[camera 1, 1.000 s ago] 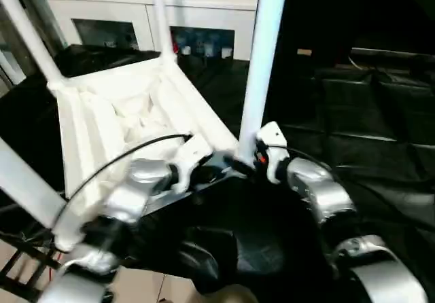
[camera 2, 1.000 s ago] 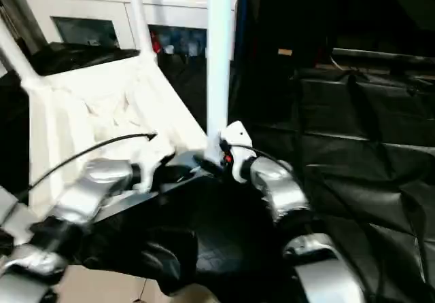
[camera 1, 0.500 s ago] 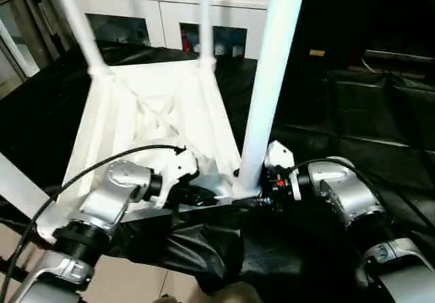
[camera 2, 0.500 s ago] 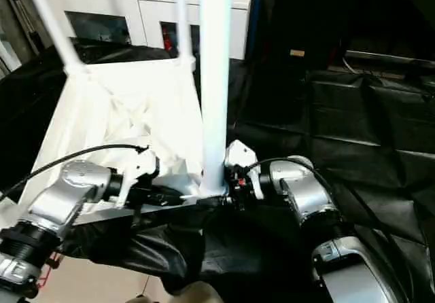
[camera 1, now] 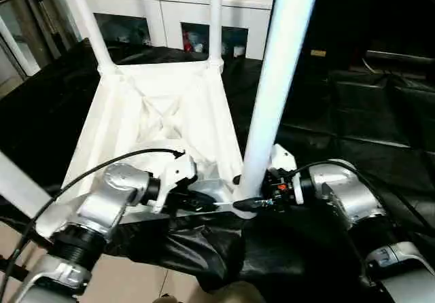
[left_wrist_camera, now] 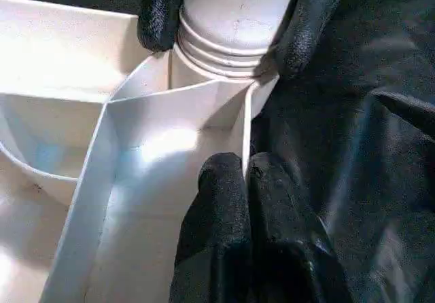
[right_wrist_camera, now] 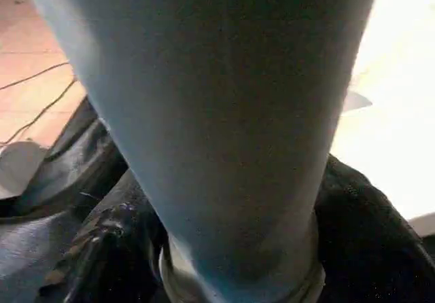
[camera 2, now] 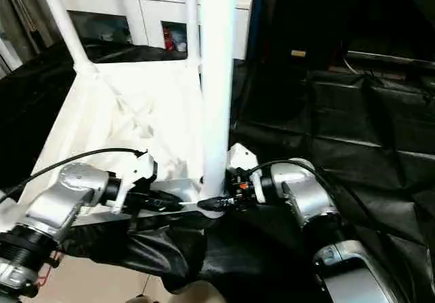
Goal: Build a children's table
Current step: Rotate leg to tighten
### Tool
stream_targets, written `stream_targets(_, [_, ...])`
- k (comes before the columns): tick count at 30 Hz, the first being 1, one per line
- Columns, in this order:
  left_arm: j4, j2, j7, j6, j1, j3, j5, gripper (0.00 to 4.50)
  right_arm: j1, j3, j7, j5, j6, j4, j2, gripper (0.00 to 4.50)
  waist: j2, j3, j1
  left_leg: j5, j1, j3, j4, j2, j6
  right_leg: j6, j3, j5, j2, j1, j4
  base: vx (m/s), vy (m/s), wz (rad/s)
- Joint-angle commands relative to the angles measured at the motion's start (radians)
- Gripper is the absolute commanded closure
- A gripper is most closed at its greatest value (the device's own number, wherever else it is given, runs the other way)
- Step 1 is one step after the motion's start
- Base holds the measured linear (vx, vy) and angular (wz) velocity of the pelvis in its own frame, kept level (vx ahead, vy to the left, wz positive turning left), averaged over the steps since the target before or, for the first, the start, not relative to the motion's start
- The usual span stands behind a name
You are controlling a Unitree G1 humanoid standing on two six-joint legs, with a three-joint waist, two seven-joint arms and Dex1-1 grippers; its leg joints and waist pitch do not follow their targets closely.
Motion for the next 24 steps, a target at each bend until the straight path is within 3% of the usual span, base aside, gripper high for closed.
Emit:
stream_targets(1, [0.03,-0.047,0.112,-0.006,-0.05,0.026,0.006,4.5,0.018,0.01,-0.039,0.017,0.005,-0.003,0.044,1.85,-0.008,-0.056,-0.006,-0.217,0.009,0.011,-0.072,0.013,0.049,-0.258,0.026,-0.165,-0.031,0.048,-0.069,0.0,0.0,0.0])
stream_targets(6, [0.106,-0.14,0.306,0.014,-0.112,0.055,0.042,4.5,0.012,-0.02,-0.324,-0.044,0.004,0.077,0.143,1.86,-0.013,-0.055,-0.015,-0.238,0.007,0.006,-0.077,0.007,0.018,-0.213,0.026,-0.266,-0.036,0.05,-0.078,0.0,0.0,0.0])
stream_targets(9, [0.148,-0.197,0.42,0.035,-0.145,0.068,0.063,4.5,-0.021,-0.049,-0.528,-0.074,0.036,0.153,0.21,1.87,-0.009,-0.054,-0.026,-0.255,0.008,0.003,-0.079,0.005,0.001,-0.192,0.025,-0.315,-0.036,0.047,-0.083,0.0,0.0,0.0])
stream_targets(12, [0.173,-0.244,0.503,0.039,-0.164,0.059,0.093,4.5,-0.074,-0.101,-0.729,-0.068,0.084,0.23,0.288,1.87,-0.006,-0.056,-0.039,-0.251,0.005,0.003,-0.078,0.004,0.003,-0.194,0.025,-0.291,-0.034,0.047,-0.084,0.0,0.0,0.0])
stream_targets(17, [0.161,-0.268,0.495,0.027,-0.155,0.044,0.098,4.5,-0.097,-0.083,-0.738,-0.089,0.037,0.237,0.334,1.87,-0.004,-0.06,-0.04,-0.22,0.002,0.004,-0.076,0.005,0.023,-0.216,0.023,-0.196,-0.033,0.051,-0.077,0.0,0.0,0.0])
stream_targets(19, [0.14,-0.257,0.454,0.021,-0.14,0.036,0.088,4.5,-0.105,-0.094,-0.704,-0.073,0.016,0.238,0.337,1.31,-0.011,-0.06,-0.041,-0.206,0.001,0.006,-0.075,0.005,0.039,-0.231,0.023,-0.157,-0.032,0.053,-0.075,0.0,0.0,0.0])
stream_targets(23, [0.12,-0.227,0.401,0.004,-0.122,0.033,0.071,4.5,-0.115,-0.093,-0.645,-0.064,0.014,0.236,0.31,1.15,-0.008,-0.058,-0.043,-0.225,0.0,0.006,-0.077,0.006,0.046,-0.234,0.023,-0.189,-0.034,0.053,-0.076,0.0,0.0,0.0])
stream_targets(24, [0.118,-0.226,0.398,0.004,-0.121,0.033,0.07,4.5,-0.114,-0.092,-0.641,-0.064,0.014,0.234,0.307,0.75,-0.008,-0.058,-0.043,-0.226,0.0,0.005,-0.077,0.006,0.046,-0.234,0.024,-0.192,-0.035,0.054,-0.077,0.0,0.0,0.0])
